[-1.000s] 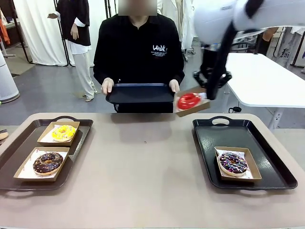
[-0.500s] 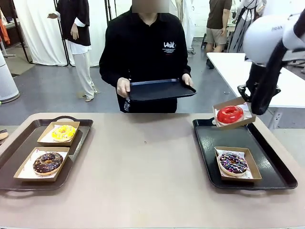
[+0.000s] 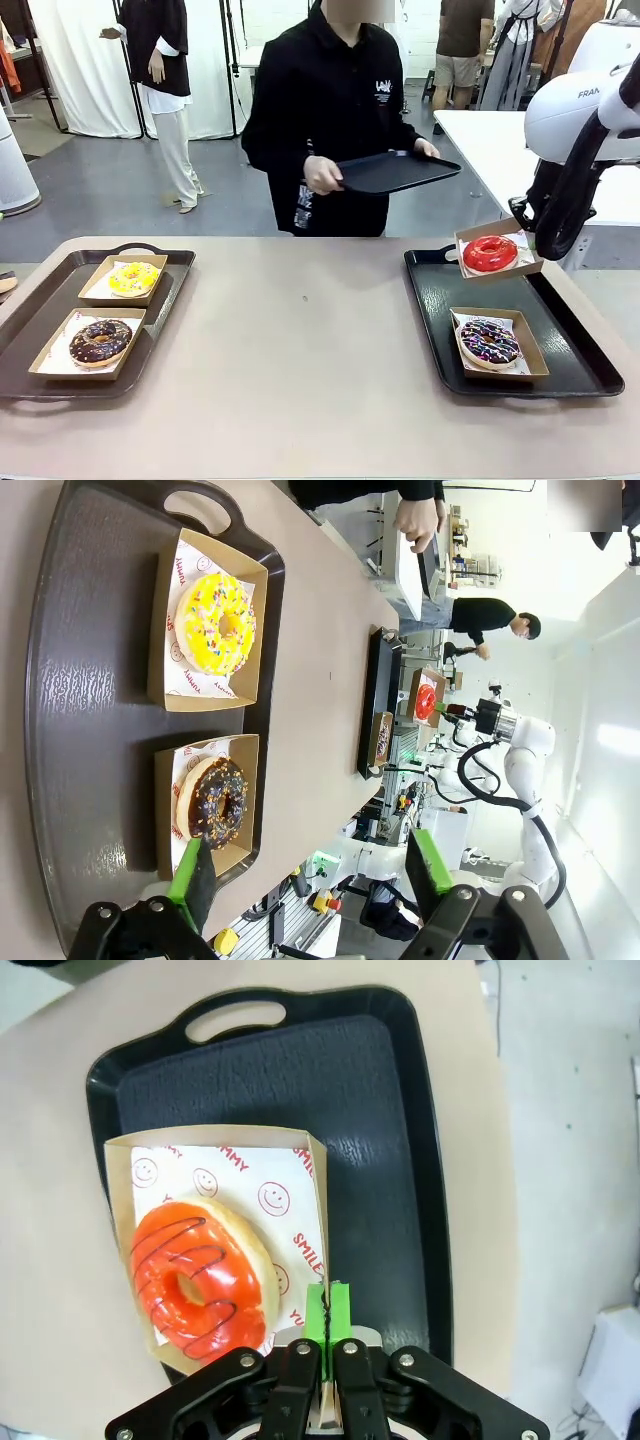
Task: Individually package the donuts and arrange them on the tray.
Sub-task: Place the picked Paper togo box on the Handle tray.
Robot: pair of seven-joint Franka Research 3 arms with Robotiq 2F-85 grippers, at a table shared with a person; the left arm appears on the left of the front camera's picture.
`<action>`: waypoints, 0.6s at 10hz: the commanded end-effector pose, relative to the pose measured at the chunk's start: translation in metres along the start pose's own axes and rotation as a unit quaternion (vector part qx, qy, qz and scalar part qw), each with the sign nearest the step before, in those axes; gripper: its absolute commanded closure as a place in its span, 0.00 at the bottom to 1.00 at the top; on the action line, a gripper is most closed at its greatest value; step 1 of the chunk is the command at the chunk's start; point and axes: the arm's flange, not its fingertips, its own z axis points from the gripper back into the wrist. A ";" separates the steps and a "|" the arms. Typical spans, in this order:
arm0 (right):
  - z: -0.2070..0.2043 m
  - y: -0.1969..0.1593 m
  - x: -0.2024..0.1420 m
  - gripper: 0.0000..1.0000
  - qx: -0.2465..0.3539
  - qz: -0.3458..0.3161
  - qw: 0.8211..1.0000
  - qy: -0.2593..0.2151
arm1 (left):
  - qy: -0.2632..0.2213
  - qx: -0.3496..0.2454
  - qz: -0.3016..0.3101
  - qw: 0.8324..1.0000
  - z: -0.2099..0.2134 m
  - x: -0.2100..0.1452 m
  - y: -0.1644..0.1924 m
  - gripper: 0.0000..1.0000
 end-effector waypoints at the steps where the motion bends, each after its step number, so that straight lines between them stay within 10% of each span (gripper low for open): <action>1: 0.004 0.000 -0.001 0.99 -0.001 0.003 1.000 -0.001 | 0.002 0.000 -0.009 1.000 0.002 -0.002 0.001 0.00; 6: 0.002 0.001 0.000 0.99 0.000 0.001 1.000 -0.002 | 0.002 0.000 -0.009 1.000 0.002 -0.002 0.001 0.00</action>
